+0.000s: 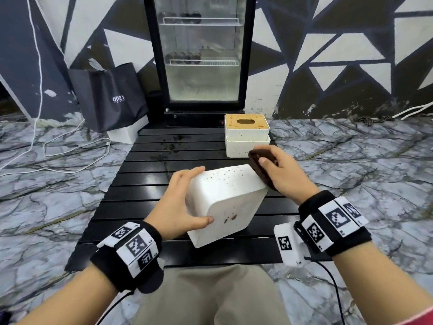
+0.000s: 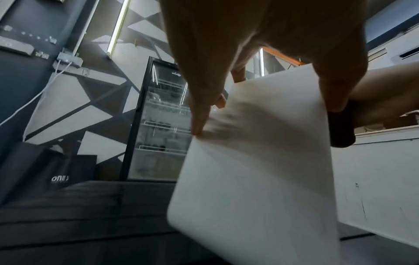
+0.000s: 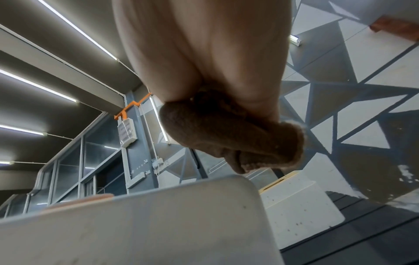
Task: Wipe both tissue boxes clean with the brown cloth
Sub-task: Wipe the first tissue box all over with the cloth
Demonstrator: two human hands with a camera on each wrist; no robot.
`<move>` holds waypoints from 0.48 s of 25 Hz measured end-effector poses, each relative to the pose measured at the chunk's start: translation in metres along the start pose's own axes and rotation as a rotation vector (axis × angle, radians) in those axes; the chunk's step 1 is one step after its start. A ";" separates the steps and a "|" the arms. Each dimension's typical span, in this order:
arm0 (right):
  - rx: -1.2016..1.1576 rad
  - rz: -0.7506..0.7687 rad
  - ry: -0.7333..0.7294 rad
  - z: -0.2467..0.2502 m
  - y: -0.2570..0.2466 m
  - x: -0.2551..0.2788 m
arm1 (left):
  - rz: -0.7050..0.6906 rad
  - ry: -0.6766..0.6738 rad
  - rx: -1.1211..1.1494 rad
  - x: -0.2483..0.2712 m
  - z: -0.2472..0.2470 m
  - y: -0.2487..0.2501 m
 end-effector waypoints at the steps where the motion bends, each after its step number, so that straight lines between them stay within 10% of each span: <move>1: 0.018 -0.007 0.011 0.002 0.004 -0.002 | 0.004 -0.022 0.030 0.002 -0.006 -0.005; 12: 0.235 0.003 0.089 -0.019 0.022 -0.009 | 0.071 -0.024 0.197 -0.006 -0.025 -0.017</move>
Point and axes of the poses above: each hand's wrist, its own x-axis away from the middle knuckle, its own z-axis out of the back of the hand, y = z × x, the point moved 8 cm from there along -x, towards the middle knuckle, and after that the axes turned 10 degrees about -z, right-handed, at the moved point
